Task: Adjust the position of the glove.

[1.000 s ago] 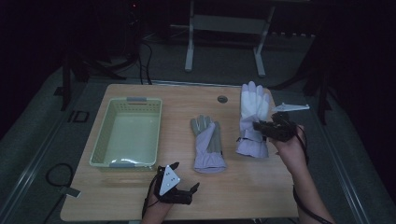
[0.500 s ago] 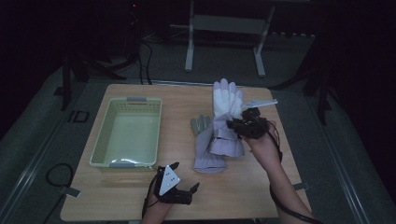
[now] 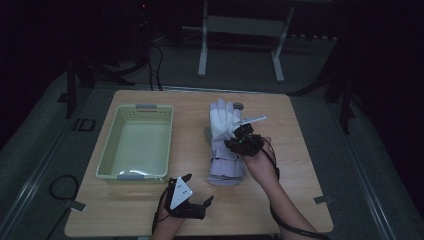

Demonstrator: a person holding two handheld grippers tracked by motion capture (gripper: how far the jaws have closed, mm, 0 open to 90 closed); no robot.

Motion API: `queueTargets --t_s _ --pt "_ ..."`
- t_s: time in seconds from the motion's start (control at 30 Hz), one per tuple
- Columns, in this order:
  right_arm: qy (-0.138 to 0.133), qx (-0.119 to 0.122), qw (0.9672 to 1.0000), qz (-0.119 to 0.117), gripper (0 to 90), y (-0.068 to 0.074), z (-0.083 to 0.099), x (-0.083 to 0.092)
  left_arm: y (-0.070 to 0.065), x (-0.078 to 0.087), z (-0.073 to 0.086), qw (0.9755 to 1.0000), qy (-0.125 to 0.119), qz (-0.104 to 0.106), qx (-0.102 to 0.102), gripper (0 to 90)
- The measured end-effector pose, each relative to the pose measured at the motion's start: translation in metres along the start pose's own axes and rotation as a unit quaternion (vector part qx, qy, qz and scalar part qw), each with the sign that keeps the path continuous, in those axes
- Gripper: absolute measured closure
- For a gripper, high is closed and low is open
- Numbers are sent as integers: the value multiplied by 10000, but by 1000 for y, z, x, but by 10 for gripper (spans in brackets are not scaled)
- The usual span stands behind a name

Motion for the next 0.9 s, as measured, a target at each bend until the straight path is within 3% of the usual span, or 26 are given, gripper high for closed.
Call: queueTargets --t_s 0.3,0.6,0.8,0.9 --pt "420 -267 9987 -132 786 -6 15 -34 0 0 0 10000 8 18 -24 0" --pt "582 -394 9974 -188 767 -4 29 -57 0 0 0 10000 6 15 -16 0" --pt "556 -279 9978 -240 665 -4 29 -57 0 0 0 10000 9 -3 -10 0" --pt "353 -162 9989 -262 515 -4 28 -53 0 -1 0 10000 7 -48 -6 0"
Point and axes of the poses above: each handheld gripper's, and its own axes: x roughly backward along the jaws, z roughly out of its underside, y roughly to its left, the point moved 4 cm from there along -x, roughly forward along the jaws, and after that the axes turned 15 degrees about x, right-handed, at the moved point
